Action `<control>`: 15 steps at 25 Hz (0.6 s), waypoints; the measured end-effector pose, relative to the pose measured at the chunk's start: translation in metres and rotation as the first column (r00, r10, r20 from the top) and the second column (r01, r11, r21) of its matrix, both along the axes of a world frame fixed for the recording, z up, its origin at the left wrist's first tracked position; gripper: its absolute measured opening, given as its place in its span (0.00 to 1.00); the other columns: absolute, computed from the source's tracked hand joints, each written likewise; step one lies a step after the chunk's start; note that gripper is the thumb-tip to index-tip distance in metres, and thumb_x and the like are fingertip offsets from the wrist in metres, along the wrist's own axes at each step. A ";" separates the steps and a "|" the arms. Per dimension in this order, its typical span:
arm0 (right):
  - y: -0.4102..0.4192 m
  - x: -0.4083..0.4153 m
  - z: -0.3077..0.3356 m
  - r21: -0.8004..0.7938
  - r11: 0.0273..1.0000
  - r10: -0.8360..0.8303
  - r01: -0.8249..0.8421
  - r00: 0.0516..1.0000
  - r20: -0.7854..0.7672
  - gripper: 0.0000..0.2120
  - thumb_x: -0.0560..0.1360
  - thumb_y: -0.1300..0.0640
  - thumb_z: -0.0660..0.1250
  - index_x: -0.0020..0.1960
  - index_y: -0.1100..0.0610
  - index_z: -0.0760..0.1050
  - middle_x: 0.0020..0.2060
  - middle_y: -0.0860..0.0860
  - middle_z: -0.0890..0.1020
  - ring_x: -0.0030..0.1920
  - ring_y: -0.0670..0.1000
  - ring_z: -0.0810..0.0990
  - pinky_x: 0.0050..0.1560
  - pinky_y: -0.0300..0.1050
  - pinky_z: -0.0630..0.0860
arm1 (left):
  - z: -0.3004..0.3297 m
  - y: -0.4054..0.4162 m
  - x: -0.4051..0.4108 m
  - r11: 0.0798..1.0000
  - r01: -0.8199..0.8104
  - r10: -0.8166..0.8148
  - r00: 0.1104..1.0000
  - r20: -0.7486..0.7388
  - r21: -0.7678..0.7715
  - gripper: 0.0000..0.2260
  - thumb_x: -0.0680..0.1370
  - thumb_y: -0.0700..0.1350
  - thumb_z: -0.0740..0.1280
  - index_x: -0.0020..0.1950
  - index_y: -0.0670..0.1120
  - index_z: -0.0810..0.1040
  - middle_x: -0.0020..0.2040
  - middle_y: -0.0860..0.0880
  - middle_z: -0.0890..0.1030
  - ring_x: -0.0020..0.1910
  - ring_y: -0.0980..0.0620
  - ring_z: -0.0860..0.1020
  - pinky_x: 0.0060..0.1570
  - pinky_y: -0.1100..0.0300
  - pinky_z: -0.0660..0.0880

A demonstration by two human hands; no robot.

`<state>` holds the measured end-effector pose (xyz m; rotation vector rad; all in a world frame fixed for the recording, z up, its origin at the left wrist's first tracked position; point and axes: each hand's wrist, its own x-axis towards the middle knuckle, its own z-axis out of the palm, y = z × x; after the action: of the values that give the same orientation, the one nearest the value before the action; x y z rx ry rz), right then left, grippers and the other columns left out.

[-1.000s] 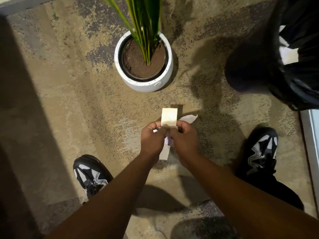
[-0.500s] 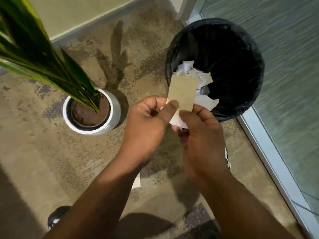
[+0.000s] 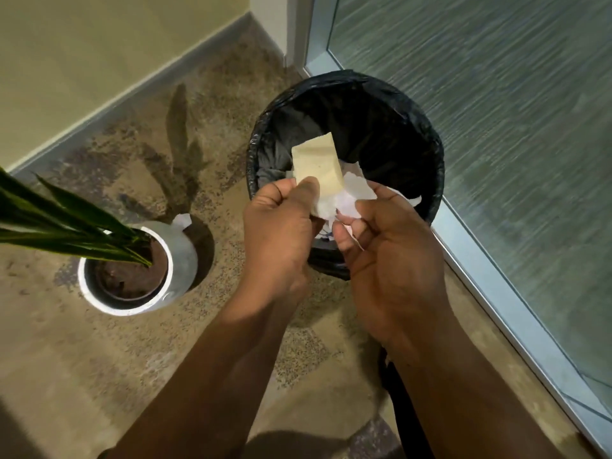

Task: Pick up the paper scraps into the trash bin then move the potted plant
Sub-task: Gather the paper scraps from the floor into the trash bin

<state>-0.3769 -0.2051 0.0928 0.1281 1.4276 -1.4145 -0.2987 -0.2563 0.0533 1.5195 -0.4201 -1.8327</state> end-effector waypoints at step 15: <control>-0.011 -0.005 -0.023 0.178 0.946 0.283 -0.272 0.959 -0.037 0.19 0.77 0.65 0.63 0.62 0.49 0.80 0.56 0.49 0.85 0.58 0.49 0.82 0.58 0.46 0.77 | -0.017 -0.004 -0.004 0.983 0.150 -0.161 0.982 0.100 0.108 0.12 0.80 0.37 0.64 0.63 0.46 0.74 0.53 0.47 0.83 0.48 0.53 0.83 0.50 0.56 0.81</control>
<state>-0.3822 -0.2163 0.0696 -0.0086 1.5515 -1.0725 -0.3026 -0.2600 0.0366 1.7023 -0.5188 -1.9215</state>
